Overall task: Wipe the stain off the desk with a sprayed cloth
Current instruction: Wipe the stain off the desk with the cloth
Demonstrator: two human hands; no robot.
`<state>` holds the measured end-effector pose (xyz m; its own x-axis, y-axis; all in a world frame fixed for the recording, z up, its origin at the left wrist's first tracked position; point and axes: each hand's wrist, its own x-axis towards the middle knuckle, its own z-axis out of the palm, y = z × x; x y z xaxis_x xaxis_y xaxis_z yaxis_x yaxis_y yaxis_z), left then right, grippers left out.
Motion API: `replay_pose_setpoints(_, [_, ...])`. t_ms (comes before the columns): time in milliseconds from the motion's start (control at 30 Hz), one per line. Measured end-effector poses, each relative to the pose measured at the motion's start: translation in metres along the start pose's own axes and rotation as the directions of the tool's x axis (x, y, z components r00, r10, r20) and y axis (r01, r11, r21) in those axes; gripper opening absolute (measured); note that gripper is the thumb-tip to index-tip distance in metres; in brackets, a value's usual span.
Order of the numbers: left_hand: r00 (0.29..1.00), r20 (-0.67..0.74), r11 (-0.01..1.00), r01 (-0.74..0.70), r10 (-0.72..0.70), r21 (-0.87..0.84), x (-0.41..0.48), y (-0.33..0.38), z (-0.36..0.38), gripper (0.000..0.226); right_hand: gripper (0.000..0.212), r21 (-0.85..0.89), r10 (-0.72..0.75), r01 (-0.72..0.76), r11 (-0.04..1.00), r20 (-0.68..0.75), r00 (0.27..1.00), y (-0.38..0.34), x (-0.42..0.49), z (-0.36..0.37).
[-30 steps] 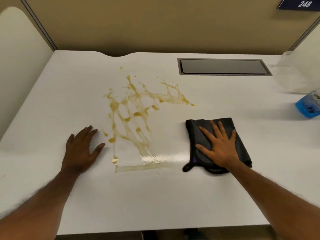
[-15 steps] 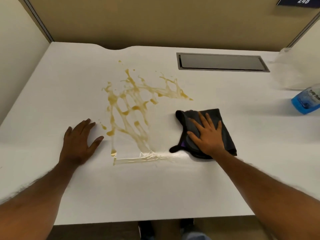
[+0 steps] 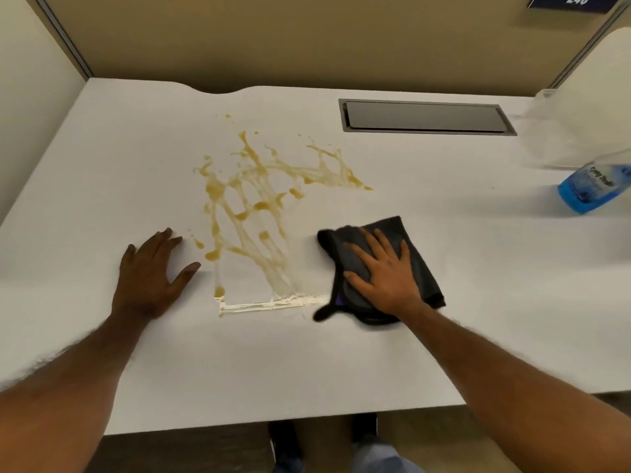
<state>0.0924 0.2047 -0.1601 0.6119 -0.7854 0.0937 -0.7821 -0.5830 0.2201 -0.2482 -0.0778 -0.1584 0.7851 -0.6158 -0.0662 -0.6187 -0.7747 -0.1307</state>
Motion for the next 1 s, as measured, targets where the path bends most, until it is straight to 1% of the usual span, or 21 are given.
replay_pose_setpoints(67, [1.000,0.013,1.000,-0.004,0.004,0.002,0.001,-0.001,-0.001,0.077,0.068,-0.005,0.012,-0.012,1.000,-0.019,1.000,0.030,-0.025,-0.001])
replay_pose_setpoints(167, [1.000,-0.001,1.000,-0.006,0.006,0.006,0.001,-0.003,0.001,0.077,0.070,0.008,0.157,-0.157,0.988,-0.023,0.987,0.066,-0.025,-0.007])
replay_pose_setpoints(233, [1.000,-0.010,1.000,0.000,0.000,-0.002,0.001,-0.002,0.001,0.077,0.073,0.007,0.231,-0.231,0.973,-0.005,0.973,0.071,-0.003,-0.010])
replay_pose_setpoints(333, [1.000,-0.026,1.000,0.014,-0.014,-0.024,0.000,0.001,0.000,0.077,0.074,0.004,0.283,-0.283,0.959,0.025,0.959,0.057,0.032,-0.014])
replay_pose_setpoints(433, [0.999,-0.033,0.999,0.016,-0.017,-0.039,0.000,0.003,-0.003,0.077,0.075,-0.005,0.239,-0.239,0.971,0.059,0.969,0.027,0.049,-0.013])
replay_pose_setpoints(500, [1.000,-0.018,0.999,0.014,-0.015,-0.043,-0.001,0.003,-0.004,0.078,0.076,-0.007,0.132,-0.132,0.991,0.070,0.989,0.006,0.037,-0.009])
replay_pose_setpoints(567, [1.000,-0.009,0.999,0.007,-0.008,-0.047,-0.002,0.003,-0.005,0.080,0.073,-0.012,0.008,-0.007,1.000,0.058,0.998,0.001,0.009,-0.006])
replay_pose_setpoints(633, [1.000,-0.008,0.998,0.006,-0.007,-0.058,-0.002,0.001,-0.004,0.081,0.067,-0.012,-0.049,0.050,0.999,0.030,0.998,0.012,-0.020,-0.003])
replay_pose_setpoints(667, [1.000,-0.010,0.998,0.004,-0.004,-0.066,-0.002,0.000,-0.002,0.082,0.065,-0.013,-0.045,0.045,0.999,0.016,0.999,0.019,-0.029,-0.004])
replay_pose_setpoints(733, [1.000,-0.019,0.997,0.012,-0.014,-0.074,-0.002,-0.003,-0.001,0.081,0.064,-0.006,0.015,-0.015,1.000,0.010,1.000,0.024,-0.029,-0.004])
replay_pose_setpoints(800, [1.000,-0.021,0.998,0.021,-0.022,-0.062,-0.002,-0.004,0.001,0.080,0.065,0.014,0.106,-0.106,0.994,0.018,0.994,0.015,-0.015,-0.004])
replay_pose_setpoints(867, [0.999,-0.023,0.998,0.027,-0.028,-0.065,-0.001,-0.006,0.001,0.079,0.068,0.016,0.163,-0.163,0.987,0.018,0.987,-0.001,0.000,-0.002])
replay_pose_setpoints(933, [0.999,-0.024,0.998,0.028,-0.030,-0.059,-0.001,-0.005,0.002,0.077,0.071,0.017,0.192,-0.193,0.981,0.024,0.981,-0.017,0.014,0.001])
replay_pose_setpoints(1000, [0.999,-0.036,0.998,0.022,-0.024,-0.056,-0.001,-0.005,0.005,0.076,0.074,0.006,0.180,-0.180,0.984,0.031,0.983,-0.038,0.021,0.004])
